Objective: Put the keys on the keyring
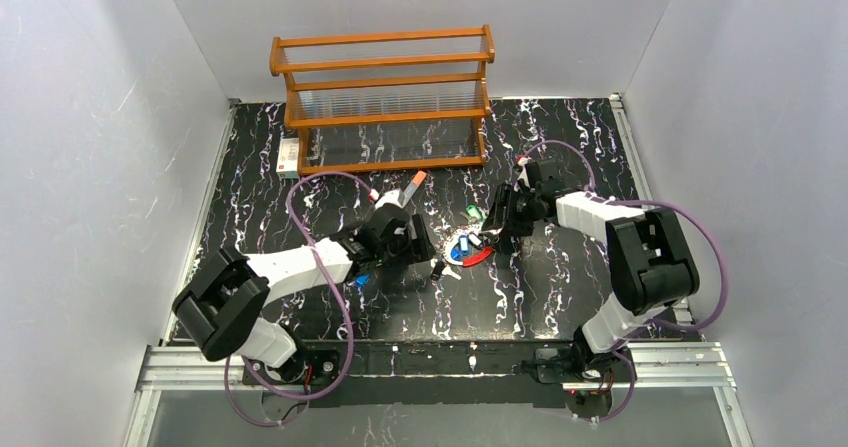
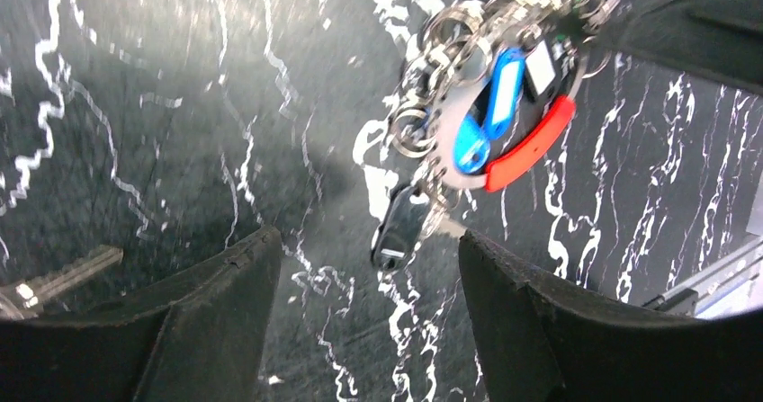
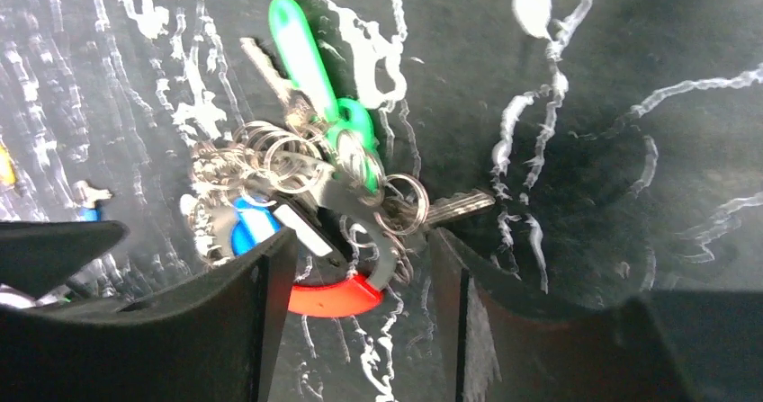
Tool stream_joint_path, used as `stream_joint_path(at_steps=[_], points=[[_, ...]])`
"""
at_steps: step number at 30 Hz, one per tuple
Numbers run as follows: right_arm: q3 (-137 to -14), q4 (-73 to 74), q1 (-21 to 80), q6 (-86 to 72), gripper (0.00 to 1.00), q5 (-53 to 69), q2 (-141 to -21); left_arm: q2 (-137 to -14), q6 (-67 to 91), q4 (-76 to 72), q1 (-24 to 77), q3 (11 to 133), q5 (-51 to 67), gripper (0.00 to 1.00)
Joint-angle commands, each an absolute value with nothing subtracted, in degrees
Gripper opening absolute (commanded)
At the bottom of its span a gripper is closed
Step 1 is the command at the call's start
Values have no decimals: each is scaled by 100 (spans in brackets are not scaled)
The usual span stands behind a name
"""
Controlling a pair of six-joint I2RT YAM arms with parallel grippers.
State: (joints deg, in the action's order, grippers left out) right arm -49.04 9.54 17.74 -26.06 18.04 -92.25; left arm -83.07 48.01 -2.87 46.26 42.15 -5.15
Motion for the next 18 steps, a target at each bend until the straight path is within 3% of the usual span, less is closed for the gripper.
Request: stream_joint_path(at_steps=[1, 7, 13, 18], points=[[-5032, 1145, 1793, -2303, 61, 1874, -9579, -7846, 5417, -1131, 4663, 3723, -313, 70], [-4468, 1008, 1801, -2361, 28, 2606, -9369, -7765, 4990, -894, 4664, 3883, -480, 70], [-3797, 466, 2131, -2991, 22, 3398, -8993, -7884, 4809, -741, 4661, 4026, -589, 71], [-3858, 369, 2216, -3161, 24, 3449, -8813, -8050, 4722, -587, 4660, 4164, -526, 68]])
